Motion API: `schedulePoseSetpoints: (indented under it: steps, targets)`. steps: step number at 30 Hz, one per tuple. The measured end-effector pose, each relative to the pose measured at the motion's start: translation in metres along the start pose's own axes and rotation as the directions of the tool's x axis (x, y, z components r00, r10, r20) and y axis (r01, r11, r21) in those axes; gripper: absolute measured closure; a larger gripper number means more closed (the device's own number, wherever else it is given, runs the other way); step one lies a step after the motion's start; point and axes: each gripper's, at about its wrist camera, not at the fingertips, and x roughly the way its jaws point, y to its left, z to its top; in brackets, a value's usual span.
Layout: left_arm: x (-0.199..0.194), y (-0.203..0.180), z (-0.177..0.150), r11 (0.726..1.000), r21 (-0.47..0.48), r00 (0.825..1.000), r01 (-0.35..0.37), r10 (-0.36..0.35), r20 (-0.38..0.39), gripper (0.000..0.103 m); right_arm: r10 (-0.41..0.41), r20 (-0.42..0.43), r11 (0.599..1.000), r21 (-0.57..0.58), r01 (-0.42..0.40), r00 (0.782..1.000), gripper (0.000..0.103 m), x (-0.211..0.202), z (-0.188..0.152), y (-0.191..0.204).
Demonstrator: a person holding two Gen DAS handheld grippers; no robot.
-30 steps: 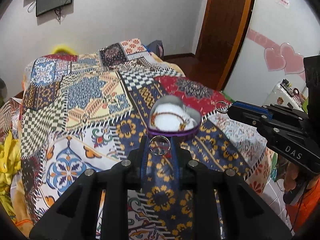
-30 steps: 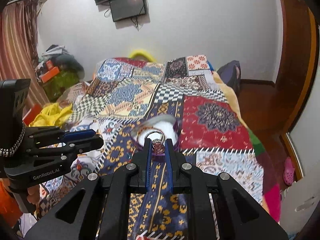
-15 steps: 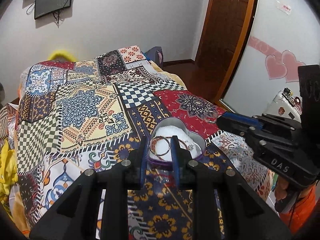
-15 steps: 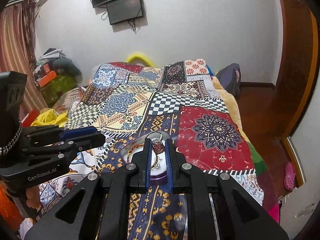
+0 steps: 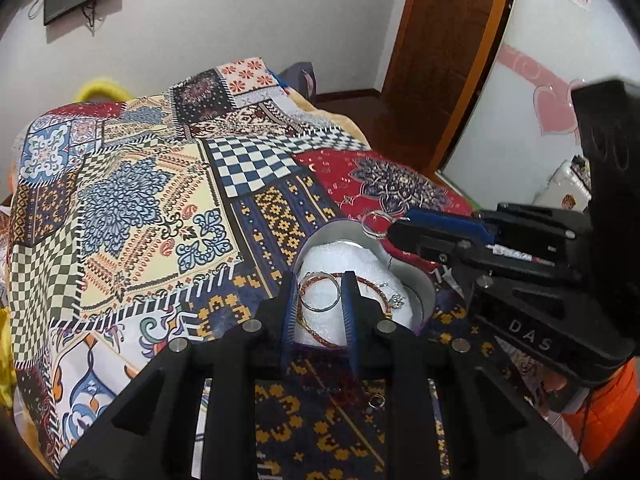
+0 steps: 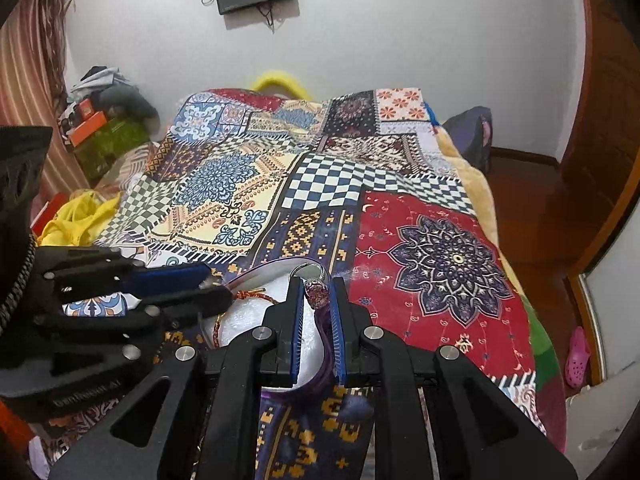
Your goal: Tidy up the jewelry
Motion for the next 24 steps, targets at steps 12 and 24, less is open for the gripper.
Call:
schedulePoseSetpoints:
  steps: [12, 24]
  targets:
    - [0.015, 0.001, 0.001, 1.0, 0.018, 0.999, 0.018, -0.017, -0.045, 0.082, 0.032, -0.056, 0.999, -0.025, -0.033, 0.998, 0.091, 0.014, 0.006, 0.001]
    - [0.012, 0.0, 0.0, 0.999, 0.041, 0.999, -0.005, 0.007, -0.051, 0.082, 0.015, -0.081, 0.999, -0.036, -0.018, 0.997, 0.091, 0.019, 0.006, 0.002]
